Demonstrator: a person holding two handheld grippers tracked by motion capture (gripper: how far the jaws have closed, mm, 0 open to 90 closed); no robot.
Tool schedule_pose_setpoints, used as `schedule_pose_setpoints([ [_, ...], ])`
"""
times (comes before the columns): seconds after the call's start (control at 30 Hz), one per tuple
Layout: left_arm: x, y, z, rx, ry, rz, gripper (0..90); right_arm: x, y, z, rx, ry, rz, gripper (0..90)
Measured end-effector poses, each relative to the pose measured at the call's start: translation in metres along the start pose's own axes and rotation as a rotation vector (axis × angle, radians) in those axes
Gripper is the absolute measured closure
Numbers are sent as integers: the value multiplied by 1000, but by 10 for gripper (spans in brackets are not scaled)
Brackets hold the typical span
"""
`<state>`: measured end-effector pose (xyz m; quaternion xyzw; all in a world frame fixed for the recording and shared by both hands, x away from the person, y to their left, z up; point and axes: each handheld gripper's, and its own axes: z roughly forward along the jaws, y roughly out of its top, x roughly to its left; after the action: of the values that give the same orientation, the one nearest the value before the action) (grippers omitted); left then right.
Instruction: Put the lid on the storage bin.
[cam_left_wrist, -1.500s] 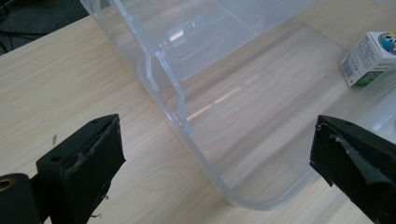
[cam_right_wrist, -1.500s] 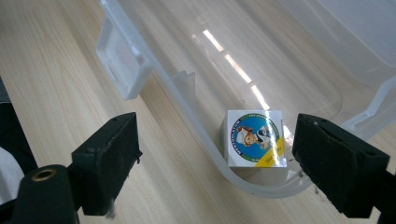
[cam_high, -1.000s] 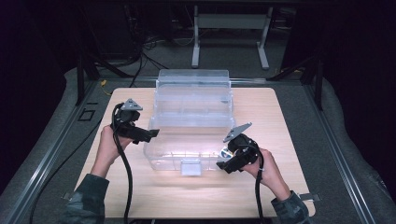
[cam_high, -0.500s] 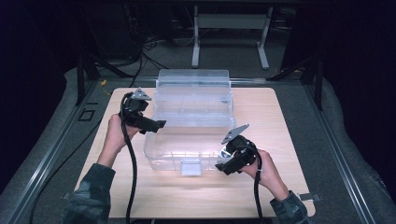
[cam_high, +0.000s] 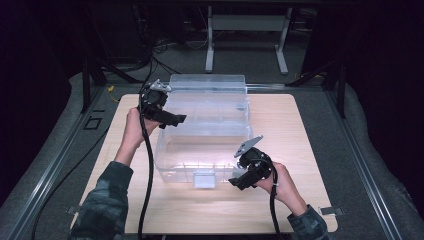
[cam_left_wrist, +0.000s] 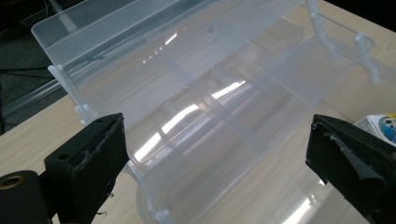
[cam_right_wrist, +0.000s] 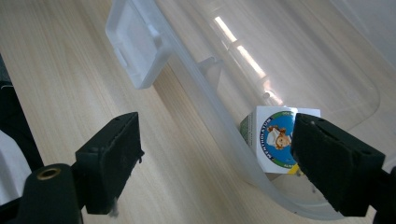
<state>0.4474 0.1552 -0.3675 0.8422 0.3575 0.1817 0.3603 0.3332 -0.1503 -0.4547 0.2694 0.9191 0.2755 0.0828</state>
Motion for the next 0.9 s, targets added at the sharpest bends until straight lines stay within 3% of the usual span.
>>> schedule_pose_setpoints([
  [0.37, 14, 13, 28, 10, -27, -41, 26, 1, 0, 7, -4, 11, 10, 171],
  [0.5, 23, 15, 41, -18, -72, -61, 39, 2, -1, 11, -4, 12, 13, 201],
  [0.67, 28, 18, 58, 1, -40, -45, 79, 3, -1, 16, -1, 10, 5, 229],
  [0.7, 28, 20, 61, 11, -30, -38, 97, 2, -1, 16, 16, 15, 4, 231],
  [0.73, 29, 21, 64, 30, -32, -26, 134, 3, -1, 17, -1, 12, 7, 242],
  [0.9, 34, 26, 74, 46, -39, -42, 175, 2, -3, 21, -10, 3, 10, 271],
])
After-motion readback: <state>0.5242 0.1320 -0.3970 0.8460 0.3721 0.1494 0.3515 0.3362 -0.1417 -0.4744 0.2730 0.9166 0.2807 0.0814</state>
